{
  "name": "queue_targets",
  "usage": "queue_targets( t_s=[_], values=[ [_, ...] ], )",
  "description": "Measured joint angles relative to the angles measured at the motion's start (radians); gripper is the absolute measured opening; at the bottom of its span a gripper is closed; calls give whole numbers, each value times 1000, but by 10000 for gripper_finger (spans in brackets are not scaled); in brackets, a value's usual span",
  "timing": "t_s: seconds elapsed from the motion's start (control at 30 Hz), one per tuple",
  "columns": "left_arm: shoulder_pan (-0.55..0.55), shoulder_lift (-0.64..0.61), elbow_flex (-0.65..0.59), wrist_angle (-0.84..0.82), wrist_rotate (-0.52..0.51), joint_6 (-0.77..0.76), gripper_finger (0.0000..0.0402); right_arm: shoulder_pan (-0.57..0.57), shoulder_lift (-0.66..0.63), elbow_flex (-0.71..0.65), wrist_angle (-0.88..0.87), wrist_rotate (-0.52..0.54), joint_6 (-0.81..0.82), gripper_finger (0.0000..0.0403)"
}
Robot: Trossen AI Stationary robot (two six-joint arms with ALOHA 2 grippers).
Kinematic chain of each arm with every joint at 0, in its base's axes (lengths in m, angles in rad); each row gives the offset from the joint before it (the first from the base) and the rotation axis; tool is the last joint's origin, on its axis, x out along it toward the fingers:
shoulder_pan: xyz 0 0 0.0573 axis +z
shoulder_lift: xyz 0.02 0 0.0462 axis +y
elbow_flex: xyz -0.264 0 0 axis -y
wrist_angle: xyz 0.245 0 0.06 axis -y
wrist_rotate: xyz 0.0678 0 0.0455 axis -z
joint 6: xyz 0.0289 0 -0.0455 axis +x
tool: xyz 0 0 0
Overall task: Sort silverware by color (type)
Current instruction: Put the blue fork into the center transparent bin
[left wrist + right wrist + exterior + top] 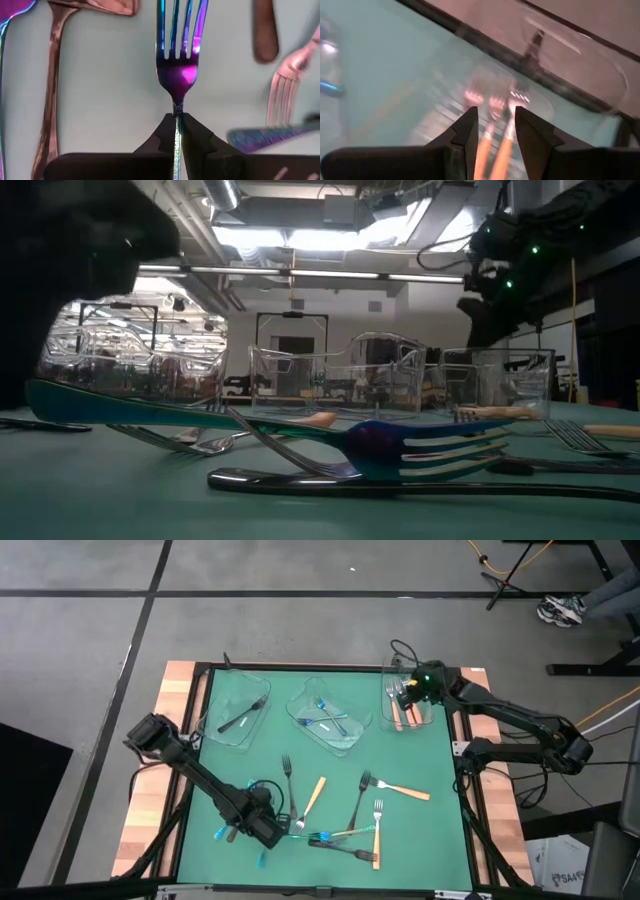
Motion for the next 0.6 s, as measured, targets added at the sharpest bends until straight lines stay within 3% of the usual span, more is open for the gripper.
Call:
queue_targets(
  t_s=[0.27,0.47,0.6],
  values=[
    [-2,-100,1,2,-43,73,6,0,0,91,3,-265,2,117],
    [10,-148,2,14,-275,81,6,1,0,101,20,-559,4,117],
    [42,-148,2,16,-384,112,6,1,0,101,38,-698,6,117]
  ],
)
